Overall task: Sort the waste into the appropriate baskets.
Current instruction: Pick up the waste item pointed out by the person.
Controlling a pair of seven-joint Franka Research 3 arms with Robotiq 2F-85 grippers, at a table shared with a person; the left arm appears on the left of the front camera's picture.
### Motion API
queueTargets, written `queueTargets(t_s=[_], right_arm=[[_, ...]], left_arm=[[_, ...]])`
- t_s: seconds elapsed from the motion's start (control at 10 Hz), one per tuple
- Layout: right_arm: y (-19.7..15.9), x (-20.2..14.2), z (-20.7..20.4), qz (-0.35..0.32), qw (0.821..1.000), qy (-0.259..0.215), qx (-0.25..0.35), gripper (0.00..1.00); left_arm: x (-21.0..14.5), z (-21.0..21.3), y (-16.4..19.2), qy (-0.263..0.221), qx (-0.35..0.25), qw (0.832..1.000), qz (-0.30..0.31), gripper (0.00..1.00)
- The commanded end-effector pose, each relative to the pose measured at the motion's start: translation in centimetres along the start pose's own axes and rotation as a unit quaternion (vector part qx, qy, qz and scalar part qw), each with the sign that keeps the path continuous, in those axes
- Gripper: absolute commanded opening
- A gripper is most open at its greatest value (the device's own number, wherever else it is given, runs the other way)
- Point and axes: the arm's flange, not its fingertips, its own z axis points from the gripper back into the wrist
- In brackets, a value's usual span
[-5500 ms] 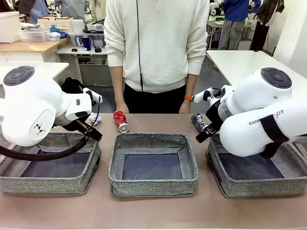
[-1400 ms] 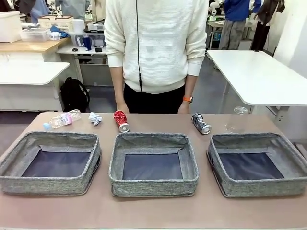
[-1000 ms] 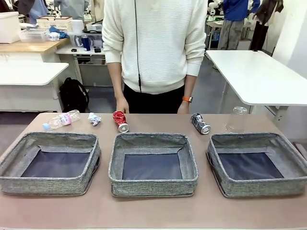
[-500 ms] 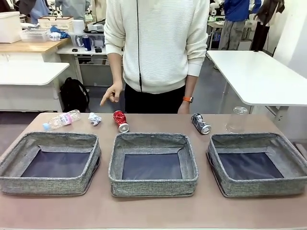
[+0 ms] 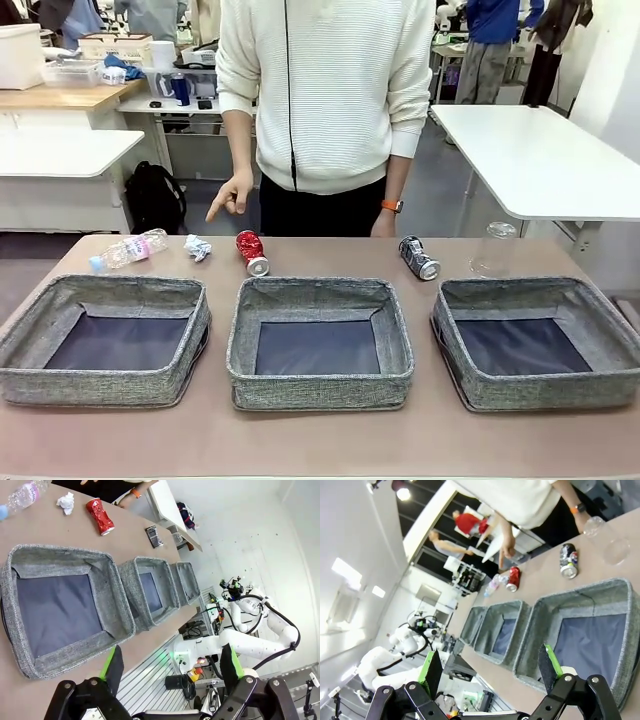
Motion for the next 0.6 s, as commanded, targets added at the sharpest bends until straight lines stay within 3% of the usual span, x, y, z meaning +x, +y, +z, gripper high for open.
queueTargets(t_s=[0.0, 0.1, 0.2, 0.4, 0.5], right_arm=[[-0.1, 0.2, 0.0, 0.016, 1.000, -0.008, 0.009, 1.00], [-0.1, 0.2, 0.0, 0.016, 1.000, -0.008, 0.009, 1.00], [-0.1, 0.2, 0.0, 0.016, 1.000, -0.008, 0.009, 1.00], [-0.1, 0.2, 0.0, 0.016, 1.000, -0.008, 0.009, 1.00], [-0.1, 0.2, 0.0, 0.016, 1.000, -0.008, 0.009, 1.00]], left_arm=[[0.2, 0.1, -0.1, -0.004, -0.010, 1.000, -0.012, 1.00], [0.0, 0.0, 0.0, 0.000, 0.000, 1.000, 0.000, 1.00], [1.6, -2.2, -2.2, -0.002, 0.126, 0.992, 0.001, 1.00], [6.7, -10.2, -5.4, 0.096, 0.259, 0.961, -0.022, 1.00], [9.2, -15.4, -6.0, 0.139, 0.324, 0.935, -0.030, 1.00]])
